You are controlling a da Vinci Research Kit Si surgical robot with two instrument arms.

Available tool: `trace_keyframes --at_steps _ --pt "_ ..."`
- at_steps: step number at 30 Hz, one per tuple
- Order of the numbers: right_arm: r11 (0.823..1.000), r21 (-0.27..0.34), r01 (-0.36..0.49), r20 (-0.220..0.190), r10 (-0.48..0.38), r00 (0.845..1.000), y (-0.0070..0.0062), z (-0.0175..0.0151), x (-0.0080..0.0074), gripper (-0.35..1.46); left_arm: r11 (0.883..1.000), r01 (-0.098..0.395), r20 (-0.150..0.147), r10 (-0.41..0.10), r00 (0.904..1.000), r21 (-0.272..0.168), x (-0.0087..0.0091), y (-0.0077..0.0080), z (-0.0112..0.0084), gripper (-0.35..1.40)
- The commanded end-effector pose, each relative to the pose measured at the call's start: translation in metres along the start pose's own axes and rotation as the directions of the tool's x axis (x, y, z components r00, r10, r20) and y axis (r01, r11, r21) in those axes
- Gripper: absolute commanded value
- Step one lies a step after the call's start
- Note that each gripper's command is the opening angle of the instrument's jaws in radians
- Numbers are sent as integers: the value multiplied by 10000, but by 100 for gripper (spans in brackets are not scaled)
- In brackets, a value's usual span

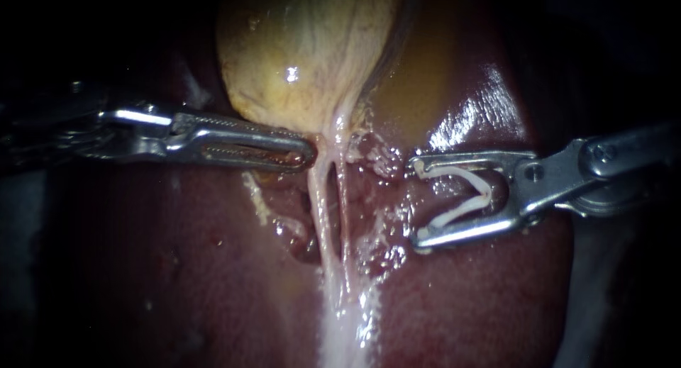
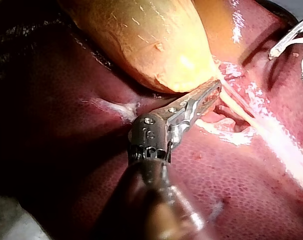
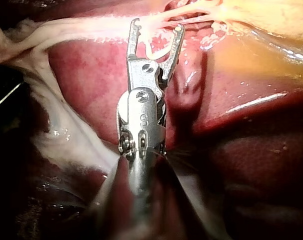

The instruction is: Clipping first clip left tube

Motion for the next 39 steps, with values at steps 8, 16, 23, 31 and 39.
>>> trace_keyframes --at_steps 8,16,23,31,39 --pt "10000 0 0 -2 0 10000 0 0 0 50 10000 17 -15 -17 10000 25 2 4 -17 -35" --pt "10000 -2 2 -2 -2 10000 0 1 0 50 9998 163 -134 -162 9998 106 20 24 -51 -35" --pt "10000 -6 2 -2 -2 10000 0 2 0 50 9998 200 -263 -198 9995 92 31 39 -70 -35" --pt "10000 -37 16 -29 -16 10000 -1 8 -2 50 9997 181 -294 -177 9994 153 31 54 -72 -35" --pt "9999 -27 100 -25 -100 9999 -4 38 -11 50 9997 189 -302 -184 9994 170 31 56 -72 -35"
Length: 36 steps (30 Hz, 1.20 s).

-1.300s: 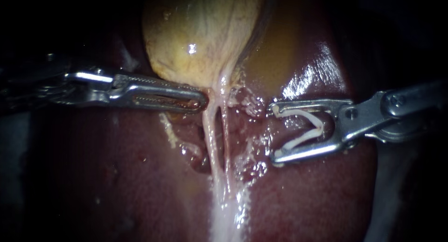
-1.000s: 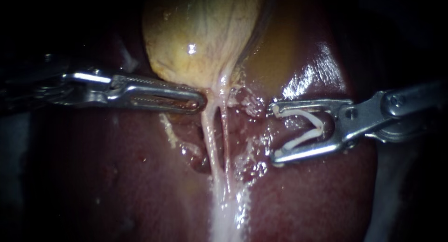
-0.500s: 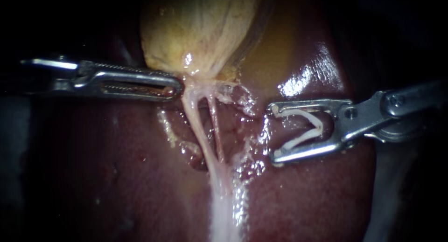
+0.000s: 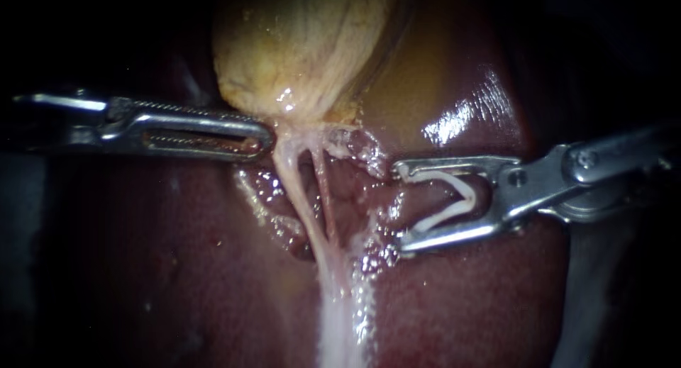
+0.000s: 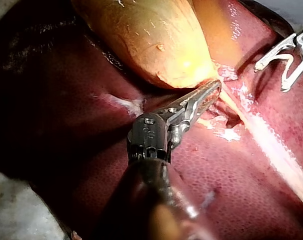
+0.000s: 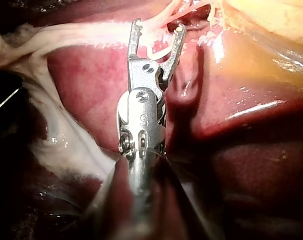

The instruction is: Clipping first clip left tube

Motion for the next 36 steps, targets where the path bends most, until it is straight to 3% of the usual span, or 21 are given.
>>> trace_keyframes --at_steps 1,23,36 --pt "10000 25 12 15 -12 10000 0 4 -1 50 10000 0 -1 0 10000 11 0 0 0 -35" --pt "9995 291 130 -16 -130 9999 3 65 -24 50 10000 9 -19 -9 10000 46 0 5 3 -35" --pt "9991 415 -71 214 62 9998 7 90 -49 50 10000 -37 -20 37 10000 46 0 11 4 -35"
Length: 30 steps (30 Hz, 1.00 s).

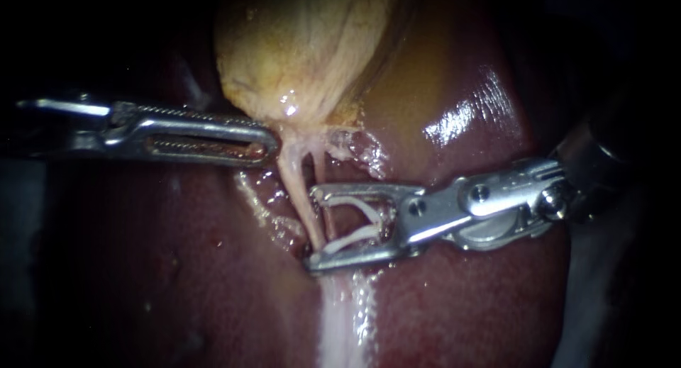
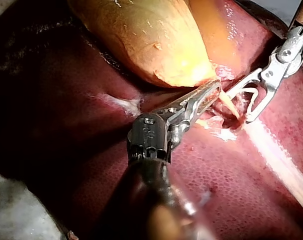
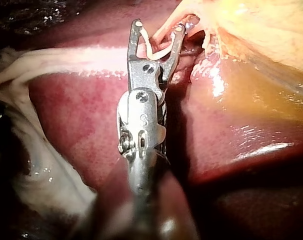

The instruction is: Clipping first clip left tube

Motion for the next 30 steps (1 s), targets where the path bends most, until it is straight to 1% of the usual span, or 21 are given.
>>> trace_keyframes --at_steps 1,9,20,30 --pt "10000 27 -23 50 23 10000 0 3 -2 50 10000 1 15 -1 10000 -21 0 0 0 -35" --pt "9983 473 -353 103 349 9993 -7 20 -15 50 10000 5 12 -5 10000 -15 1 1 2 -35" --pt "9934 900 -704 183 690 9974 -13 43 -29 49 10000 6 6 -6 10000 -5 1 2 3 -35" --pt "9886 1208 -897 255 872 9959 -16 50 -36 43 10000 3 16 -3 10000 -26 1 1 5 -35"
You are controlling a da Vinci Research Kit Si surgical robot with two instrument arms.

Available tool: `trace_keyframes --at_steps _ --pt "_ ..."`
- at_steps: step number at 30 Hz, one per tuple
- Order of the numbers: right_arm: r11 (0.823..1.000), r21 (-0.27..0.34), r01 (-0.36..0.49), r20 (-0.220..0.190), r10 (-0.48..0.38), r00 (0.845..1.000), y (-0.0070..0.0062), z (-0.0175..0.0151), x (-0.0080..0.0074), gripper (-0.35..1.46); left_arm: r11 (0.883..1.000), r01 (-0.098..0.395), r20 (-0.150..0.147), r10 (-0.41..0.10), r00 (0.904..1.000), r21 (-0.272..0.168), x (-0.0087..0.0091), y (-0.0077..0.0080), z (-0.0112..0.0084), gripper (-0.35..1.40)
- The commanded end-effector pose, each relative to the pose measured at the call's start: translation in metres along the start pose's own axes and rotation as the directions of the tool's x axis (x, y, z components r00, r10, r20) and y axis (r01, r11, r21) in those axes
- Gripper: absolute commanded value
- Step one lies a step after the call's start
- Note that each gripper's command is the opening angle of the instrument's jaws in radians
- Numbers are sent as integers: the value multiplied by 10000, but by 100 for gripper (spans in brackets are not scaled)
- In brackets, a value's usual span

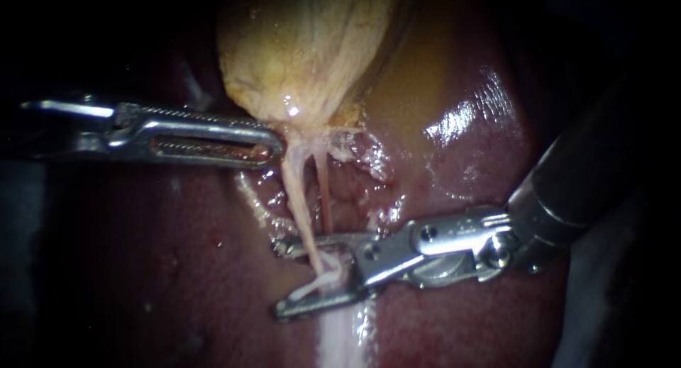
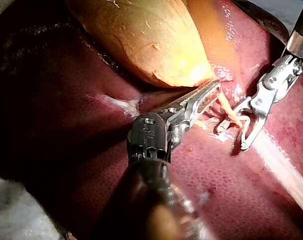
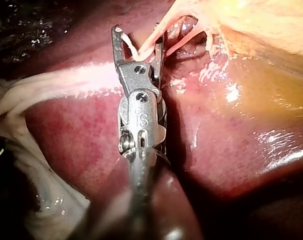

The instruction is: Clipping first clip left tube

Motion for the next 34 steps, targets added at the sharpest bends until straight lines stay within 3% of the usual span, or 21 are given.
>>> trace_keyframes --at_steps 1,5,8,9,34 --pt "10000 -18 -1 -3 1 10000 0 0 0 41 10000 -2 5 2 10000 -11 0 0 0 -35" --pt "9999 -8 -127 51 127 9999 2 -3 0 24 10000 -2 5 2 10000 -11 0 0 0 -35" --pt "9994 134 -328 487 321 9983 0 -7 -2 -28 10000 -2 5 2 10000 -10 0 0 0 -35" --pt "9992 131 -391 606 382 9974 0 -8 -3 -35 10000 -2 5 2 10000 -10 0 0 0 -35" --pt "9966 53 -819 779 812 9937 1 -11 -8 -35 10000 -9 13 9 10000 -26 0 -3 0 -35"
